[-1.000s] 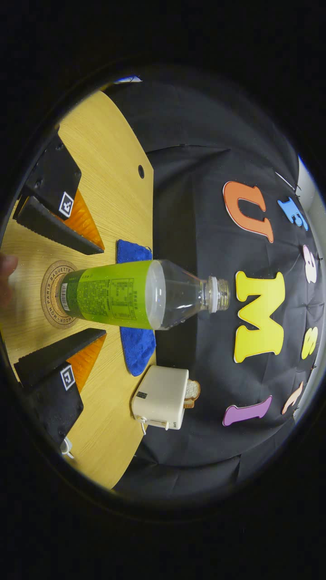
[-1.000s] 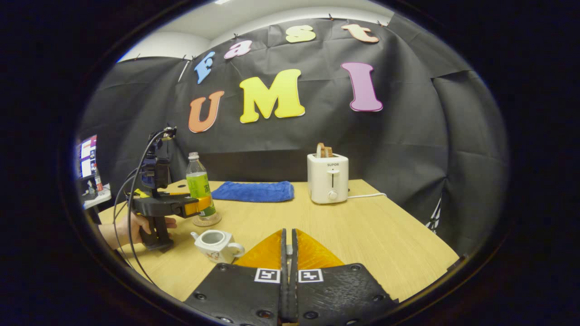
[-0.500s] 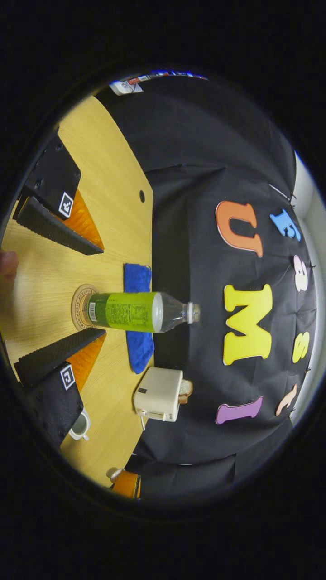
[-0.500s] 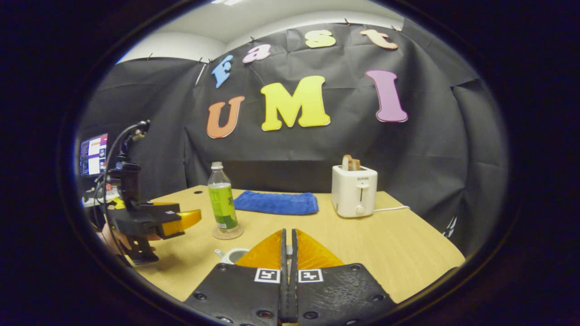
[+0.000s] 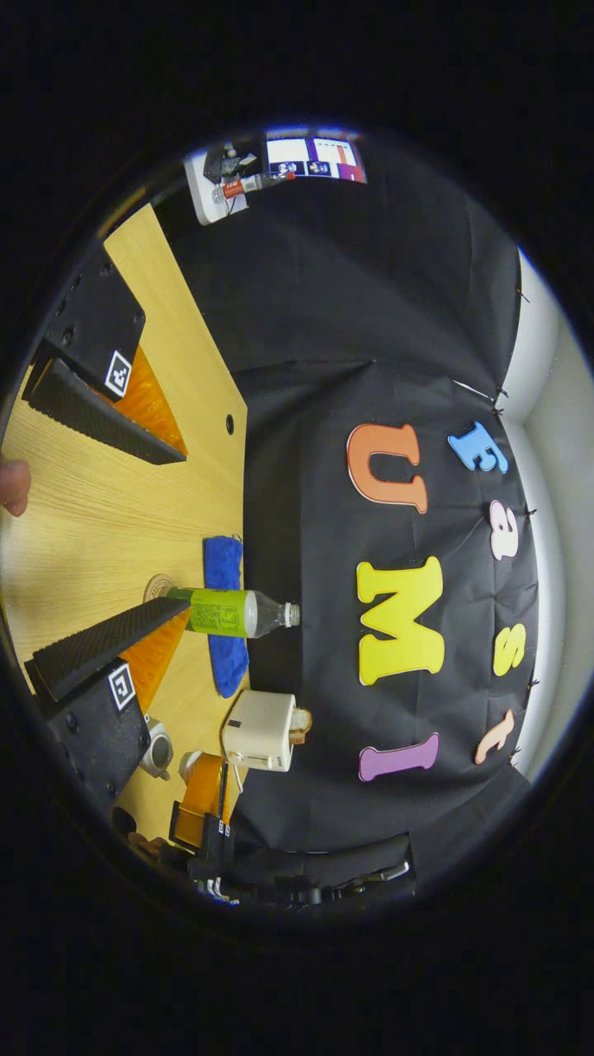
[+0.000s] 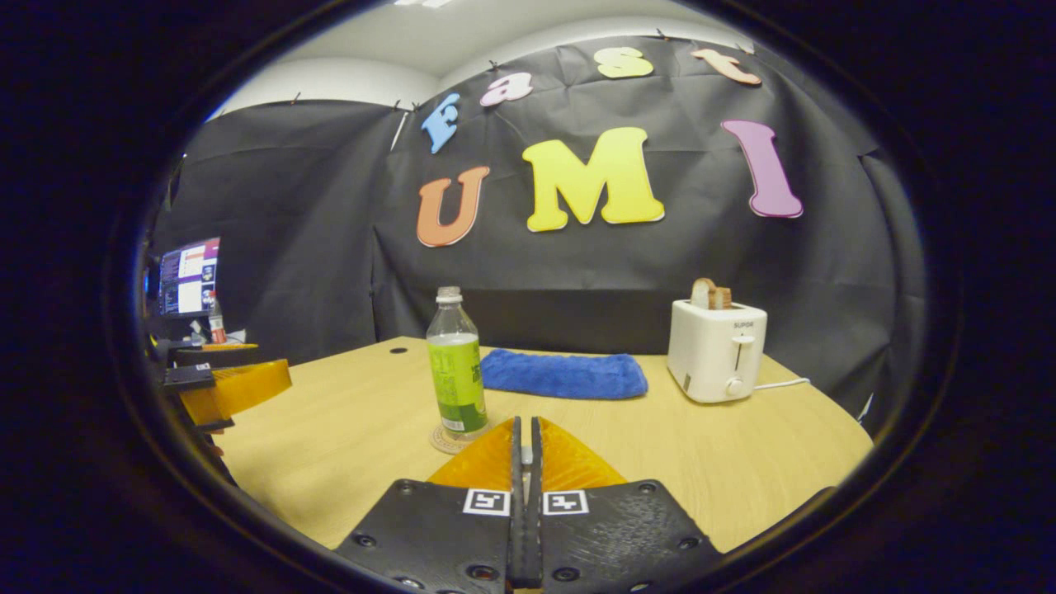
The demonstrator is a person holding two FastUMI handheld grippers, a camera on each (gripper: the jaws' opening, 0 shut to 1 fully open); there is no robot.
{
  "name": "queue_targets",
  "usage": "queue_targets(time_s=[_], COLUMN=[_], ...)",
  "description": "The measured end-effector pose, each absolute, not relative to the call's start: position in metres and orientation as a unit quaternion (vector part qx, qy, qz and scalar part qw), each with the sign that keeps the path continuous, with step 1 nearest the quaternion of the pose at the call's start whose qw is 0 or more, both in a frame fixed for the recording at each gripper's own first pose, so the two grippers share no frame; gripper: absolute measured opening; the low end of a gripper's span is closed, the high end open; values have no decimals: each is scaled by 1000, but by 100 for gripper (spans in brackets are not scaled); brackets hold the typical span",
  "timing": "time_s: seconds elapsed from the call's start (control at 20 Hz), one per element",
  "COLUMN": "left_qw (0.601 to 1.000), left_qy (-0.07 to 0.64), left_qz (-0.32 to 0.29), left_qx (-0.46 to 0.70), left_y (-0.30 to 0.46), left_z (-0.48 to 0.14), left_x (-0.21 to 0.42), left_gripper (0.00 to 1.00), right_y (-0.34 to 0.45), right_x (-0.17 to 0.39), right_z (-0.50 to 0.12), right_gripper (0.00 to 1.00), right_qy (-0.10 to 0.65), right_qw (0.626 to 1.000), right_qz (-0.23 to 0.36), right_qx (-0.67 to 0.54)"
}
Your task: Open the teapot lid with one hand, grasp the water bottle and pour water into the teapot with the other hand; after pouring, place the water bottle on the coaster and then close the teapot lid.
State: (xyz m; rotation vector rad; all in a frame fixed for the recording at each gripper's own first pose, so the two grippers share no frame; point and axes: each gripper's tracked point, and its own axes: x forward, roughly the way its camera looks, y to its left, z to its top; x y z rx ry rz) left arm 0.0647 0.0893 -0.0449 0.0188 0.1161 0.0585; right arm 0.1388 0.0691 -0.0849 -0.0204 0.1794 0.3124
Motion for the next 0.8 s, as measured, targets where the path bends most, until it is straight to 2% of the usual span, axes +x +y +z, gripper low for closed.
queue_targets(time_s=[0.8], left_qw=[997], left_qy=[68], left_qz=[34], left_qx=[-9], left_y=[97], left_z=[-53], left_x=[53], left_gripper=[100], right_y=[71], right_x=[131], right_z=[-115], right_gripper=[0], right_qy=[102], right_qw=[982], right_qz=[156], right_qx=[-13])
